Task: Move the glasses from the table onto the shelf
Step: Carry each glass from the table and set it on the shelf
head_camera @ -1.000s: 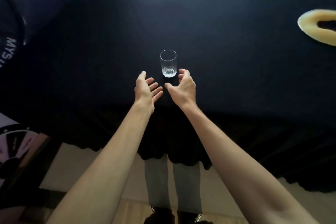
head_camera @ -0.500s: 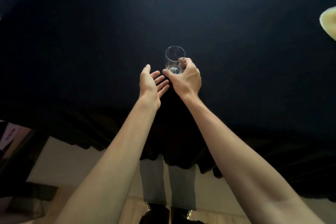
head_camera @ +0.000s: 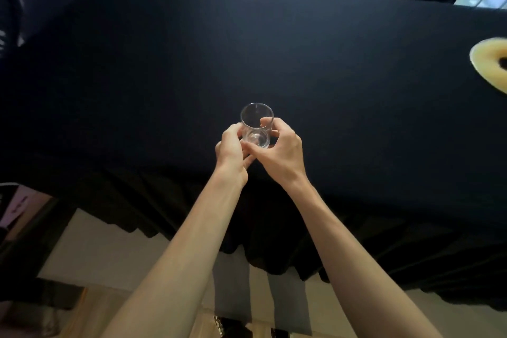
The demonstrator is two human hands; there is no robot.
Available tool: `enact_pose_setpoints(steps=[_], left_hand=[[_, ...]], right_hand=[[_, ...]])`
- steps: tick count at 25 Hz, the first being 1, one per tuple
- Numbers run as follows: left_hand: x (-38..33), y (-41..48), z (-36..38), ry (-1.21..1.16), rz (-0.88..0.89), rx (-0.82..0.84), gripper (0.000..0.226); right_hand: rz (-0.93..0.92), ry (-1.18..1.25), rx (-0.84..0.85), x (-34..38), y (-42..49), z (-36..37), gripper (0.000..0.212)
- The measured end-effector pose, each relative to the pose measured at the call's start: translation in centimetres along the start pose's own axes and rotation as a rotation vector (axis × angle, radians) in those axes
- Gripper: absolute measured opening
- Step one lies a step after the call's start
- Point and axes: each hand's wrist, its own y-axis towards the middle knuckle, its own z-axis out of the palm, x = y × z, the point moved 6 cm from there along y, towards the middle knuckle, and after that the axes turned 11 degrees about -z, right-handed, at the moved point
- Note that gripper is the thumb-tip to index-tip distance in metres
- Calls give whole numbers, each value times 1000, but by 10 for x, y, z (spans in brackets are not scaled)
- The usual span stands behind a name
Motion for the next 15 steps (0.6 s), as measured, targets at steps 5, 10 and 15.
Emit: enact_pose_setpoints(steps=[5,10,15], left_hand=[[8,-29,-37,-80,55,-66,26],[26,-74,-109,-229,168,-265,32],[55,-134,-207,-389,232,-428,31]], right_hand=[[-99,52,130,23,-21,14,55],[-262,138,355,64,-60,58,49],[-385,255,597,121,-131,113,43]])
